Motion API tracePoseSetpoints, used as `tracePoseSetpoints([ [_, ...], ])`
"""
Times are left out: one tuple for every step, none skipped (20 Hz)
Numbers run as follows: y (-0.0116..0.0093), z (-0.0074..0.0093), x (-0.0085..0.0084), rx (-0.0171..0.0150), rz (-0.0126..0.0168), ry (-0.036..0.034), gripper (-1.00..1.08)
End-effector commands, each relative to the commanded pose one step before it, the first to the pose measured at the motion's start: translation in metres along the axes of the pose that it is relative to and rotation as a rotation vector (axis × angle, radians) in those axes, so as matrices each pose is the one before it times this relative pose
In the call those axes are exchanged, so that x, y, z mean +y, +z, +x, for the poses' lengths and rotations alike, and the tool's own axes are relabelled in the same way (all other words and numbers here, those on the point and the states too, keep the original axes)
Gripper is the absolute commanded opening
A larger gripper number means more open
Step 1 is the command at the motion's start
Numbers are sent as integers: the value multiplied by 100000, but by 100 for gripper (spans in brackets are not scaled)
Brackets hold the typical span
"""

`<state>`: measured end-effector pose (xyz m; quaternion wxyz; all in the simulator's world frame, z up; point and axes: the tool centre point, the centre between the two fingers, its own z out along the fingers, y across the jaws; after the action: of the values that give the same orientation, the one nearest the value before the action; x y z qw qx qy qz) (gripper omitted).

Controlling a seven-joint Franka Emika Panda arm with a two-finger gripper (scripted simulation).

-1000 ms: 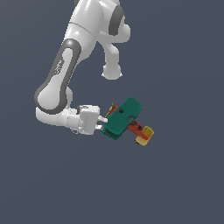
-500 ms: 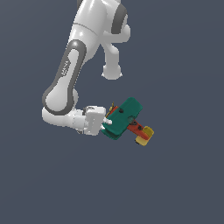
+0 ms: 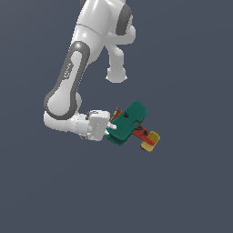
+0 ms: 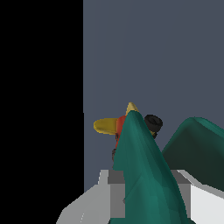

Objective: Pick up the object and move it to a goal position.

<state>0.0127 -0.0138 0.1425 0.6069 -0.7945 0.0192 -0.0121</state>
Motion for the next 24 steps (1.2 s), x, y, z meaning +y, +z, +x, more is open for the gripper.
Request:
tracePoseSetpoints([
  [-96, 164, -124, 80, -339, -731, -100],
  [-85, 138, -102, 52, -270, -648, -100],
  [-110, 178, -130, 66, -346, -830, -100],
  [-134, 218, -161, 81, -425, -1020, -100],
  [-160, 260, -192, 97, -506, -1216, -100],
  [-186, 302, -224, 112, -588, -1413, -100],
  [-213, 346, -258, 129, -674, -1621, -100],
  [-241, 391, -293, 146, -764, -1836, -100],
  [-271, 439, -329, 164, -858, -2063, -100],
  [-303, 491, -369, 184, -960, -2308, -100],
  [-338, 547, -412, 205, -1070, -2573, -100],
  [-373, 604, -457, 227, -1182, -2843, -100],
  [-408, 660, -501, 248, -1293, -3109, -100],
  [-442, 716, -545, 269, -1402, -3372, -100],
  [-463, 751, -572, 282, -1471, -3538, -100],
  [-459, 744, -567, 280, -1458, -3506, -100],
  [-453, 735, -559, 276, -1441, -3462, -100],
  [-448, 727, -553, 272, -1425, -3423, -100],
  [-443, 719, -546, 269, -1410, -3384, -100],
  [-438, 712, -541, 266, -1396, -3350, -100],
  [-434, 705, -535, 263, -1384, -3318, -100],
  [-430, 699, -531, 259, -1373, -3290, -100],
  [-426, 693, -526, 257, -1364, -3264, -100],
  [-423, 688, -522, 254, -1356, -3242, -100],
])
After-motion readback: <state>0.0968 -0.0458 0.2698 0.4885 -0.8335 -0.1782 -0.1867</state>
